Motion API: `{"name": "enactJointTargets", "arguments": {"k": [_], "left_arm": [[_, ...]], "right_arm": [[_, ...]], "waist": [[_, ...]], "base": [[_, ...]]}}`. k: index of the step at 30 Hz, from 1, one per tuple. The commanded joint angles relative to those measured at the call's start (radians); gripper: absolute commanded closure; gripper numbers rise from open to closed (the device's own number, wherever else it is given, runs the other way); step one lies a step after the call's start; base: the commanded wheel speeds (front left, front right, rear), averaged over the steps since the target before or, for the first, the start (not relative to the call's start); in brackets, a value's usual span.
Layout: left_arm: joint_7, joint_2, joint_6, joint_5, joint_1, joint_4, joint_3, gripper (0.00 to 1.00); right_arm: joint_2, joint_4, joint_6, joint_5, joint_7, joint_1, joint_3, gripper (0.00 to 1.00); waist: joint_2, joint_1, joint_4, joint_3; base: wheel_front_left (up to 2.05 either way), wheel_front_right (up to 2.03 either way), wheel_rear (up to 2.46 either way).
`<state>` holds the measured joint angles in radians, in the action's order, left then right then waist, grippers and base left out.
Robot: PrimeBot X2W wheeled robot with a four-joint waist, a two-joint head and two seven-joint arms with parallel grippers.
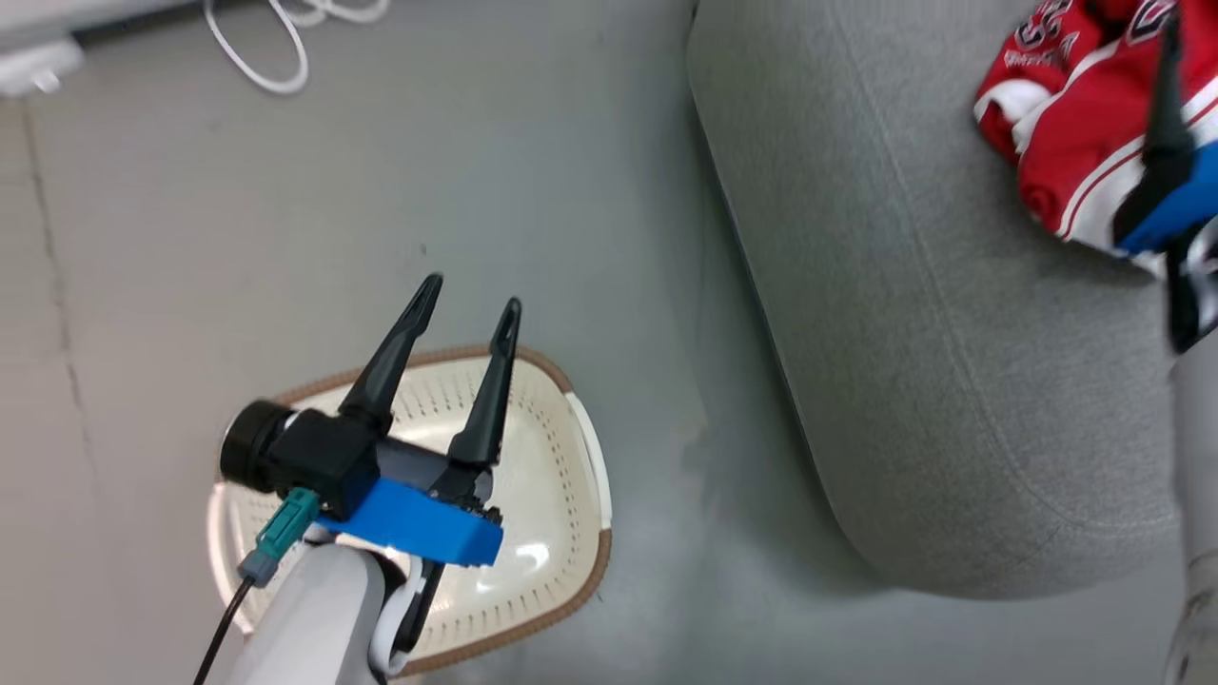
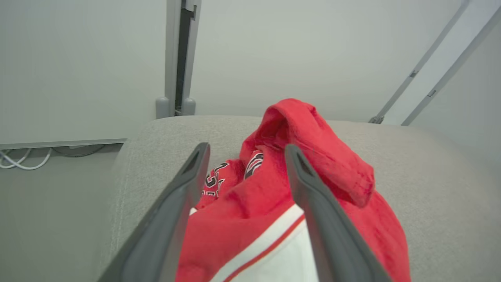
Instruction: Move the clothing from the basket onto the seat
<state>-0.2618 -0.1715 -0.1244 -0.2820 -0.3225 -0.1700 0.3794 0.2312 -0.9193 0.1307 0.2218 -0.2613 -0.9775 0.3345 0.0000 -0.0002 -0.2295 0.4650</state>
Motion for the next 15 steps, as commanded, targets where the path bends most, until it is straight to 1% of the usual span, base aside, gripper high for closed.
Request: {"name": "enactJointTargets", "arguments": {"k": [1,6,9,13,15], "left_arm": [[-0.004,0.007,-0.007,-0.006,0.022,-0.009,-0.011,0.00],[-0.005,0.040,-0.007,-0.010,0.094,-0.058,-0.067,0.00],[-0.005,0.053,-0.007,-0.012,0.136,-0.083,-0.094,0.00],[-0.005,0.061,-0.008,-0.012,0.193,-0.110,-0.124,0.00],[-0.005,0.060,-0.007,-0.007,0.220,-0.126,-0.141,0.00]], "right_arm": [[-0.009,0.009,0.000,-0.009,-0.005,0.041,-0.014,0.00],[-0.055,0.101,0.000,-0.085,-0.005,0.217,-0.140,0.00],[-0.066,0.159,0.000,-0.128,-0.005,0.330,-0.198,0.00],[-0.088,0.250,0.000,-0.175,-0.005,0.488,-0.236,0.00],[-0.098,0.297,0.000,-0.178,0.007,0.558,-0.241,0.00]], "waist": [[0.0000,0.0002,0.038,-0.119],[0.0000,0.0002,0.066,-0.262],[0.0000,0.0002,0.091,-0.339],[0.0000,0.0002,0.127,-0.417],[0.0000,0.0002,0.144,-0.449]], "base": [[0.00,0.00,0.00],[0.00,0.00,0.00],[0.00,0.00,0.00],[0.00,0.00,0.00],[0.00,0.00,0.00]]}}
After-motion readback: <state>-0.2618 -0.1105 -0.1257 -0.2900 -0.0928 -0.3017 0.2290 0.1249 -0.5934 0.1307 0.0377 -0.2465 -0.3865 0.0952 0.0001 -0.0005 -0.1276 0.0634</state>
